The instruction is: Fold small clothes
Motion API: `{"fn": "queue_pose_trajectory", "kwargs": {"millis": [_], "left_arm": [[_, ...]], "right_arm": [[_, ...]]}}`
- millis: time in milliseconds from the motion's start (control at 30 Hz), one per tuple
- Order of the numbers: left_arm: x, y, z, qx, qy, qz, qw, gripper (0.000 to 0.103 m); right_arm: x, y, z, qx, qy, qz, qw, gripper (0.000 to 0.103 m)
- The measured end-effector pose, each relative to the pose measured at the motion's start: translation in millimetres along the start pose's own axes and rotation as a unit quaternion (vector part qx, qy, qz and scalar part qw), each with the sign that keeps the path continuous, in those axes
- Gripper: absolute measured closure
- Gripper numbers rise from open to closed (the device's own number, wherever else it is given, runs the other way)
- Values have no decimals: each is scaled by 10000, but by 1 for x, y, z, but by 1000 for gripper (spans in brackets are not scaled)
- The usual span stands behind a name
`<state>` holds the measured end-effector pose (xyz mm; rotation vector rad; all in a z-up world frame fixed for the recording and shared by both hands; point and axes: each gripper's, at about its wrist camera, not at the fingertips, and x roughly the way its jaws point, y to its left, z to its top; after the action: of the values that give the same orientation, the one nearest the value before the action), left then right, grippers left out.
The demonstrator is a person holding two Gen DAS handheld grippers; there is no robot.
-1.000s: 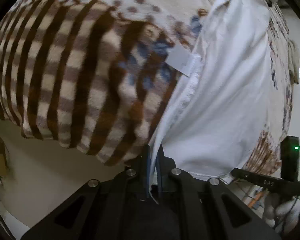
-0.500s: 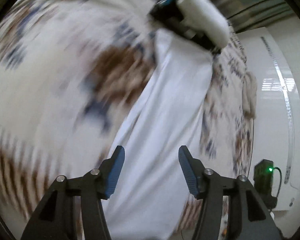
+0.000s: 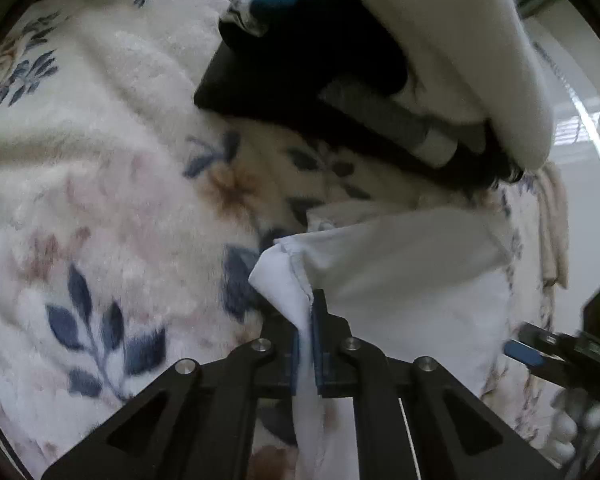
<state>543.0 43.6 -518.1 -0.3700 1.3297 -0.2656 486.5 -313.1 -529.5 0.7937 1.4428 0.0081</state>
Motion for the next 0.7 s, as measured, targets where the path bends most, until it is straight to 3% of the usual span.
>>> {"fn": "queue_pose_trajectory", "kwargs": {"millis": [167, 367, 400, 433, 467, 533, 633, 700], "left_arm": [[-8, 17, -4, -153, -63, -213, 9996, 99], [-4, 26, 9, -233, 2, -242, 9994, 99], [-3, 25, 12, -218, 5, -239, 9995, 99], [-2, 26, 13, -189, 22, -239, 9995, 99], [0, 27, 15, -173, 61, -247, 9995, 99], [8, 27, 19, -197, 152, -291, 9993, 95], [10, 33, 23, -275, 279, -456, 9982, 93], [3, 33, 23, -266, 264, -516, 9980, 85]], "right_arm": [[18, 5, 27, -36, 64, -38, 10000, 42], [50, 32, 56, -200, 186, 468, 9985, 42], [54, 38, 61, -296, 205, 475, 9982, 43], [60, 46, 65, -433, 191, 477, 9977, 54], [65, 53, 71, -539, 160, 363, 9978, 70], [78, 65, 87, -667, 35, -236, 9975, 72], [94, 77, 98, -772, 195, -546, 9953, 72], [93, 86, 97, -856, 203, -617, 9942, 71]]}}
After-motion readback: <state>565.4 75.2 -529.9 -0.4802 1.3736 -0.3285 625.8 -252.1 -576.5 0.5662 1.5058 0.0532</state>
